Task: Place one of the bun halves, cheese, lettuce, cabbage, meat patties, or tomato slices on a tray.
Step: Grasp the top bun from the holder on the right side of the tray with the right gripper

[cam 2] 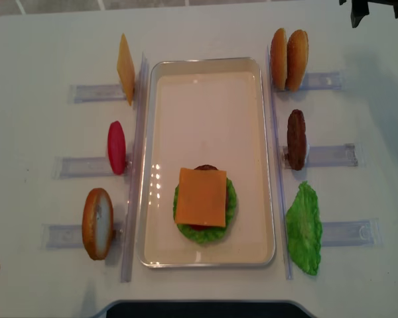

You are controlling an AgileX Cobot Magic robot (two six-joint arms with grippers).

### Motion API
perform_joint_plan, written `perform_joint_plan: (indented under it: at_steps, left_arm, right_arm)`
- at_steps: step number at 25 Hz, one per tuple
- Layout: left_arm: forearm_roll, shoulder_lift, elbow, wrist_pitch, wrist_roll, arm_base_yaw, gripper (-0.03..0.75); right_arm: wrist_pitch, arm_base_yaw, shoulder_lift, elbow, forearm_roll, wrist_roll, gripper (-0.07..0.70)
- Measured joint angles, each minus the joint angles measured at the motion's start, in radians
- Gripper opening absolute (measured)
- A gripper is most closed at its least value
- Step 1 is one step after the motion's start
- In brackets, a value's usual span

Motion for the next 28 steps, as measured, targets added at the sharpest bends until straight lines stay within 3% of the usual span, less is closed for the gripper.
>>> perform_joint_plan:
  at_steps: [14,28]
  left_arm:
    - [0.000,0.000,0.000,0.000,0.000,0.000,-0.007]
    - [0.000,0.000,0.000,0.000,0.000,0.000,-0.007]
  right_arm:
    - [-0.007,0.249,0.007,-0.118,0.008,0.107,0.556]
    - [0.018,0.262,0.127,-0.164,0.107,0.236,0.556]
